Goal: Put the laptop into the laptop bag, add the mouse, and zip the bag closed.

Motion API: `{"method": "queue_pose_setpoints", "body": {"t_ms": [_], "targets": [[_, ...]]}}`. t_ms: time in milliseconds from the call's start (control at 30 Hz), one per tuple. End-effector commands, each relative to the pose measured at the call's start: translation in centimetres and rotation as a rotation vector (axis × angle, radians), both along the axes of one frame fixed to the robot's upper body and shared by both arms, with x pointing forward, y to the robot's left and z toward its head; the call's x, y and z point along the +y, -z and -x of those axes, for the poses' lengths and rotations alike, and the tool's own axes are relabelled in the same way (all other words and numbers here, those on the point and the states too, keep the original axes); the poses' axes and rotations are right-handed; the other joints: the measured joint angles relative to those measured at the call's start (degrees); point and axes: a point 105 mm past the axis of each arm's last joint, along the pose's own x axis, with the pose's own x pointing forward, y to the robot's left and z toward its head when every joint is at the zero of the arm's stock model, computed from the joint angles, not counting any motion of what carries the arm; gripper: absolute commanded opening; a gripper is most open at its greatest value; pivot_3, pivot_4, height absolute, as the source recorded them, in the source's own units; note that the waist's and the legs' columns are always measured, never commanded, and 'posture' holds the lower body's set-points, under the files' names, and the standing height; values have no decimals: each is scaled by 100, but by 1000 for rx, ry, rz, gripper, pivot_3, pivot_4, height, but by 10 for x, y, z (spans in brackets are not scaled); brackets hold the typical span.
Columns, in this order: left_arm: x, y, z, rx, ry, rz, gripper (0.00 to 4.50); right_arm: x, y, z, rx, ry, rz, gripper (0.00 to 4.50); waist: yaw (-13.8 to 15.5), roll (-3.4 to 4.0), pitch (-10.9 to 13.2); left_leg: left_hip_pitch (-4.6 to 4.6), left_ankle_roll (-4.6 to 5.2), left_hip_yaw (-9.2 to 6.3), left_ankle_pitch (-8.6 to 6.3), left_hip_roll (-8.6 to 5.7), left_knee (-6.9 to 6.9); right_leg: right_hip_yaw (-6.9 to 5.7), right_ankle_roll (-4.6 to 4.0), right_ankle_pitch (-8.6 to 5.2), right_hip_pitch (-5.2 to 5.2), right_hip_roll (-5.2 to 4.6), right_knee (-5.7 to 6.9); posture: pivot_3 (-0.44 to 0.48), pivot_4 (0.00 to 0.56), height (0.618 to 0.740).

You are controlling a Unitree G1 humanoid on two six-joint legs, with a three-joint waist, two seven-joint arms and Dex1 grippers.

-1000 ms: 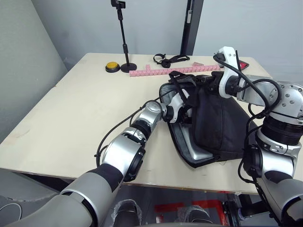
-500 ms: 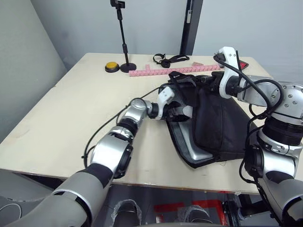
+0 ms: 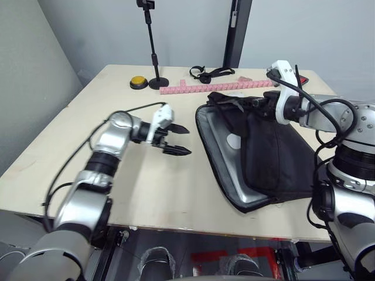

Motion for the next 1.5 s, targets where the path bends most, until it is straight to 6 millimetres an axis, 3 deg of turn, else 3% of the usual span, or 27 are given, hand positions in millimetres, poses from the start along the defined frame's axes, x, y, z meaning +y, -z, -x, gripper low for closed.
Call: {"method": "queue_pose_setpoints", "body": {"t_ms": [33, 233, 367, 600, 633, 767, 1000, 1167, 1333, 1500], "targets": [[16, -27, 26, 75, 46, 70, 4432, 4, -10, 12, -60, -99, 12, 0, 8, 0, 0, -1, 0, 0, 0, 0, 0, 0, 0, 0, 0, 0, -1, 0, 150, 739], [48, -31, 37, 117, -43, 29, 4432, 10, 3, 30, -55, -282, 58, 0, 9, 1, 0, 2, 0, 1, 0, -1, 1, 1, 0, -1, -1, -1, 3, 0, 150, 739], [69, -43, 31, 76, -154, 15, 4432, 14, 19, 43, -32, -408, 122, 0, 3, 1, 0, 1, 0, 1, -1, 0, 4, 1, 1, -1, -1, 0, 4, 0, 150, 739], [74, -47, 39, 77, -160, 20, 4432, 10, 27, 37, -63, -410, 123, 0, -73, 1, 0, 4, 3, 3, -1, 2, 15, 7, 1, -1, -3, 0, 21, 0, 150, 739], [76, -48, 39, 84, -162, 26, 4500, 7, 29, 39, -47, -419, 116, 660, -73, 1, 0, 5, 5, 2, -3, 2, 17, 6, 0, -1, -3, 0, 23, 0, 150, 739], [79, -51, 41, 117, -154, 54, 4500, -3, 30, 50, -29, -456, 101, 1991, -54, 1, 0, 3, 13, 1, -7, 2, 24, 5, 0, -1, -2, 0, 26, 0, 150, 739], [103, -67, 27, 210, -244, 165, 4500, -61, 25, 78, -34, -335, 132, 4417, 40, -2, -1, 4, 41, 4, -21, 1, 30, 10, -1, -2, -1, -2, 26, 0, 150, 739], [129, -60, 26, 254, -337, 147, 4500, -96, 12, 109, -88, -233, 78, 4466, 44, -2, -2, 9, 45, 13, -23, 1, 29, 17, -5, -6, -3, -2, 26, 0, 150, 739], [152, -59, 22, 261, -428, 131, 4500, -132, 21, 132, -98, -62, 116, 4466, 122, -6, -6, 11, 46, 12, -23, 4, 34, 15, -7, -8, 0, -2, 28, 0, 150, 739], [148, -50, 10, 265, -427, 115, 4500, -163, 31, 146, -114, 69, 166, 4466, 216, -6, -7, 12, 50, 14, -24, 2, 41, 18, -5, -10, 4, -9, 29, 0, 150, 739]]}}
